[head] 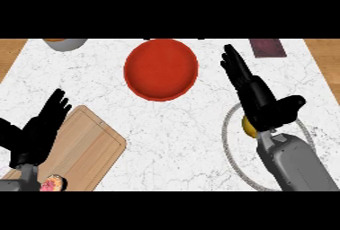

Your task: Pick the squash from the placemat and place it in the bowl

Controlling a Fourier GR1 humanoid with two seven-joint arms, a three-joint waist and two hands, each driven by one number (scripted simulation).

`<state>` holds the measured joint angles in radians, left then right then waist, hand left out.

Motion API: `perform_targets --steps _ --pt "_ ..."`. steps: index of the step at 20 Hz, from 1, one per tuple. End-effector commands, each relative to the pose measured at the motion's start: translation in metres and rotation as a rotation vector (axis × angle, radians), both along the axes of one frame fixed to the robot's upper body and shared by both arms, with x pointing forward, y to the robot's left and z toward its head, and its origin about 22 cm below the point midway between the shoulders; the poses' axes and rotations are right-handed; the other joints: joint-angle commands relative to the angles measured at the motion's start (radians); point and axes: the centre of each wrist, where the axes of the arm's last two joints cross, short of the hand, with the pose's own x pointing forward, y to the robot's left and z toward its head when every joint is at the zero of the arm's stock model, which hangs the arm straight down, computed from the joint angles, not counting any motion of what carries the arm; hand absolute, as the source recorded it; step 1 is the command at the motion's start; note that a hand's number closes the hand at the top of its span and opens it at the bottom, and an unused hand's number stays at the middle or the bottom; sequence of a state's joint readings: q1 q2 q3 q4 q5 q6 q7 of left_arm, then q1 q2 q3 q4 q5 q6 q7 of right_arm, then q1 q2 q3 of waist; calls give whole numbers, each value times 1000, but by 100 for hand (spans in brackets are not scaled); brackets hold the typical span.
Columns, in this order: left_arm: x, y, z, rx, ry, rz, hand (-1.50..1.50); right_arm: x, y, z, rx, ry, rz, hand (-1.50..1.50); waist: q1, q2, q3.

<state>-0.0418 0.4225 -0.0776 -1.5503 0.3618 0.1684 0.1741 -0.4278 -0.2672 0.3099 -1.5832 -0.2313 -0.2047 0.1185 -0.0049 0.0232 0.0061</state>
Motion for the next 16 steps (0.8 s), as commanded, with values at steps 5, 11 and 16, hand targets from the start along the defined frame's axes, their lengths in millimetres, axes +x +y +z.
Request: perform_targets --steps 5,11,16 --pt "3 -42 8 79 -181 -265 0 -37 -117 -31 -28 -76 -117 150 -62 -26 -3" --pt "8 -90 9 49 -204 -432 0 -68 -171 -110 -145 -22 -252 -150 -8 -20 -4" --pt "6 -104 -14 51 -195 -452 0 -66 -198 -117 -492 -106 -153 -150 8 -18 -5"
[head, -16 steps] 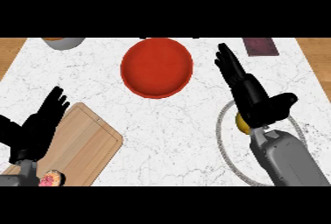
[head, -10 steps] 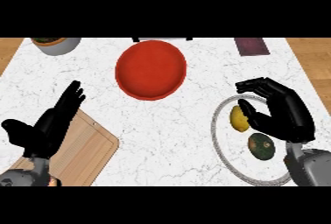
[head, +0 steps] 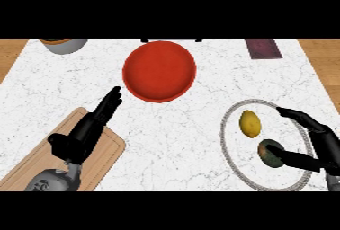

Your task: Pick the squash from the placemat and place it in the bowl

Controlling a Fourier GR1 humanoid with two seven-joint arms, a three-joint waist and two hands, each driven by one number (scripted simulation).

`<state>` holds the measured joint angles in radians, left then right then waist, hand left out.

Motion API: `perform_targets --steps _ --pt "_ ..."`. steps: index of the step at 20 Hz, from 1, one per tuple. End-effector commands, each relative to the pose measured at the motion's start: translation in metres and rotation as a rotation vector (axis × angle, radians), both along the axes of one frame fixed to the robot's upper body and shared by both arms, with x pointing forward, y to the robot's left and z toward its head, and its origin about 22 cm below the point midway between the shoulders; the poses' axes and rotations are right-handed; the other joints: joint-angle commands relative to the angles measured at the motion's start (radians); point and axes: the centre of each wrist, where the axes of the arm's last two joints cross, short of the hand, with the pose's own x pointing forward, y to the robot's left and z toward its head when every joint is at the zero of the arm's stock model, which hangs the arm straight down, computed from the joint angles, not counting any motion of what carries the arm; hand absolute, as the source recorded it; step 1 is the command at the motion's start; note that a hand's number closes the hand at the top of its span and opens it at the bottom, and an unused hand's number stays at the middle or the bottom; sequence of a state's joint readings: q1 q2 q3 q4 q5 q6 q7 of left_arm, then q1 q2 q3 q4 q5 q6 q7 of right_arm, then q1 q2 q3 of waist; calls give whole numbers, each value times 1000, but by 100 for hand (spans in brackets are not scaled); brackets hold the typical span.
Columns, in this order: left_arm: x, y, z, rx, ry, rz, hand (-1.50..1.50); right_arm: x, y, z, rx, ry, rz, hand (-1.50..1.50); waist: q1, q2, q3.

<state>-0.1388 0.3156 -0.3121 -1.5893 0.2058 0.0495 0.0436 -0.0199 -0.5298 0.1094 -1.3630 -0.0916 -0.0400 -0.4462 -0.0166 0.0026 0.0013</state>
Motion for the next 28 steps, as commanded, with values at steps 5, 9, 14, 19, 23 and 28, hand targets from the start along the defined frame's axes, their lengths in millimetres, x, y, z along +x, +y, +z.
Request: perform_targets --steps 5,9,14,19,23,28 --pt "5 -11 -3 -7 -19 -43 0 11 -29 48 -497 79 63 -150 11 -3 -4" --pt "4 -16 -2 0 -3 -60 0 19 -34 85 -810 284 107 -150 29 -2 -8" --pt "0 -9 -9 -2 8 -38 0 18 -15 111 -930 584 246 -150 22 -5 -7" --pt "6 -9 -1 7 9 -36 0 36 19 126 -924 703 302 -150 28 -2 -3" --pt "-3 -12 -2 16 -13 -36 0 37 47 127 -946 741 298 -150 22 -3 -2" --pt "7 2 3 10 0 -36 0 17 62 127 -982 758 283 -150 15 -4 -2"
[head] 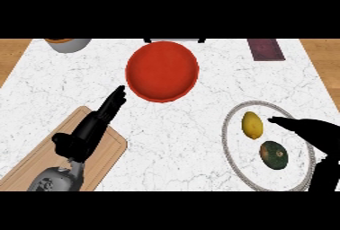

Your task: Pick the squash from the placemat and place it in the bowl

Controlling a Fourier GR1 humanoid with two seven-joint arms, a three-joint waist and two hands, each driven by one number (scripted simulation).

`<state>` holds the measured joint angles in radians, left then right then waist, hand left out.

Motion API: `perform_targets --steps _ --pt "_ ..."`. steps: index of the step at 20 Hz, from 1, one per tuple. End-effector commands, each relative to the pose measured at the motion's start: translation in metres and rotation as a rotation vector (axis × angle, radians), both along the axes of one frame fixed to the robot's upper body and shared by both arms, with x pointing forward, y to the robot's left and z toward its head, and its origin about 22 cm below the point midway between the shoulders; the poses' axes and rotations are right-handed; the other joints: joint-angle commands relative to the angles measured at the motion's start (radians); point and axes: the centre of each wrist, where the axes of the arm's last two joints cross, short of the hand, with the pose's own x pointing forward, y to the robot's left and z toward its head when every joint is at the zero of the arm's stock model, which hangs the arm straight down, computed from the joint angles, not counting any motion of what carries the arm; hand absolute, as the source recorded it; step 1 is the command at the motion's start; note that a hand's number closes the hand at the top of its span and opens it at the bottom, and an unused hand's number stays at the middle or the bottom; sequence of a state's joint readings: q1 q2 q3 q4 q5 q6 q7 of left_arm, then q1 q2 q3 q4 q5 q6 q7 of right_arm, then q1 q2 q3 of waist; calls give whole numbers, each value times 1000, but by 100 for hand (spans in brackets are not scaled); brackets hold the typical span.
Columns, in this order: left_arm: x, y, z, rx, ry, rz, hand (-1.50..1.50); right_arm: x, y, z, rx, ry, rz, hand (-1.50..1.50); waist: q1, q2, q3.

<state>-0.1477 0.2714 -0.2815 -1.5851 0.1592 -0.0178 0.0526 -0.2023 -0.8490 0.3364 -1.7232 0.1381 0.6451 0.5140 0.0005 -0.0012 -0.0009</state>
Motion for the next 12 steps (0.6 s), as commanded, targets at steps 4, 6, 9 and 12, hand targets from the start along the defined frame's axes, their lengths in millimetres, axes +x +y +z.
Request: perform_targets --steps 4,6,9,12 --pt "8 -25 -4 -3 4 6 0 -8 20 -20 -16 -34 2 -150 -2 1 1" --pt "5 -9 -16 -11 -2 1 0 -5 6 -12 -36 -59 -4 -150 -2 1 1" --pt "10 7 -7 -14 17 10 0 -22 4 -35 -34 -123 23 -150 -5 1 1" --pt "5 -15 2 -9 -15 18 0 -28 8 -31 -35 -162 7 -150 -5 0 1"
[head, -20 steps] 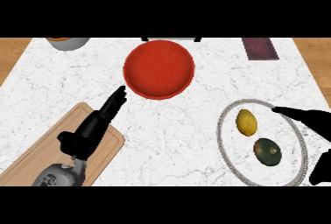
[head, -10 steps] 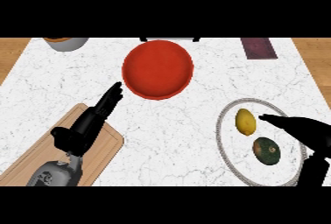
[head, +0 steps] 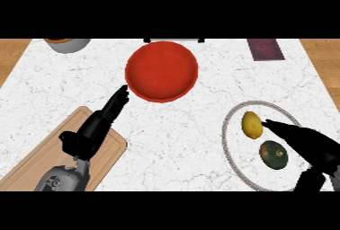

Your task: Pick the squash from the placemat and place it in the bowl

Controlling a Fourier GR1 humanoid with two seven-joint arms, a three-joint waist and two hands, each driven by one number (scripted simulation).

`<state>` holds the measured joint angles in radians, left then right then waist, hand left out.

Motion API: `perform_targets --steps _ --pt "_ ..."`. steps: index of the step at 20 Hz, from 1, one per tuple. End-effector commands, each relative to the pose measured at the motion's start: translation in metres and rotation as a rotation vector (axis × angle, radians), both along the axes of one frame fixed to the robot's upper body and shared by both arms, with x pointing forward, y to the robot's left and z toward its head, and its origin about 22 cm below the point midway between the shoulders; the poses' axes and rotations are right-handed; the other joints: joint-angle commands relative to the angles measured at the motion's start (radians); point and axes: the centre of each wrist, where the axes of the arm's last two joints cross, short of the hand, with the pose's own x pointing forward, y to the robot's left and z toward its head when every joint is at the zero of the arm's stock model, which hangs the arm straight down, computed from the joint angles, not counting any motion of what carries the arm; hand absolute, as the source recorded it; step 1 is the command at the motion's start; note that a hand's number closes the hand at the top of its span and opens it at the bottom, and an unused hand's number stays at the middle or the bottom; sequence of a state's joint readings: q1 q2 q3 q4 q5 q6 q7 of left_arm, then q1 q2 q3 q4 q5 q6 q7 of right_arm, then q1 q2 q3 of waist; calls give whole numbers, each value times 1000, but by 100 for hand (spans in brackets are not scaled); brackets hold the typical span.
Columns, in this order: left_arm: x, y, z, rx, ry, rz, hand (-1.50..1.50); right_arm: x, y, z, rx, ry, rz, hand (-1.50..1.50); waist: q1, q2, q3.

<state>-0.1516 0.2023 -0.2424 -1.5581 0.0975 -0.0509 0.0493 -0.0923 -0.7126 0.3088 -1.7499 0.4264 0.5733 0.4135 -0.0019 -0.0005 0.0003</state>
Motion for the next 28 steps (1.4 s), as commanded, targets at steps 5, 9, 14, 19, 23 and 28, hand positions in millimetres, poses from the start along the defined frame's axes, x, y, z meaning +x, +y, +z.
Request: perform_targets --steps 5,9,14,19,23,28 --pt "-2 -5 -9 -1 -1 15 0 -28 7 -26 -45 -142 -5 -150 -4 0 0" --pt "-13 -12 9 -16 -6 -4 0 -19 -11 -26 -69 -136 -30 -150 0 -1 0" --pt "-2 12 10 13 10 8 0 -2 -12 -44 -76 -127 -71 -150 2 0 0" --pt "-16 4 3 -7 8 -5 0 8 -34 -65 -74 -72 -50 -150 6 1 0" --pt "-3 -6 -8 -13 6 -4 0 17 -31 -81 -69 -92 -59 -150 4 1 0" --pt "-5 5 4 -2 12 -5 0 3 -24 -92 -22 -93 -55 -150 1 0 0"
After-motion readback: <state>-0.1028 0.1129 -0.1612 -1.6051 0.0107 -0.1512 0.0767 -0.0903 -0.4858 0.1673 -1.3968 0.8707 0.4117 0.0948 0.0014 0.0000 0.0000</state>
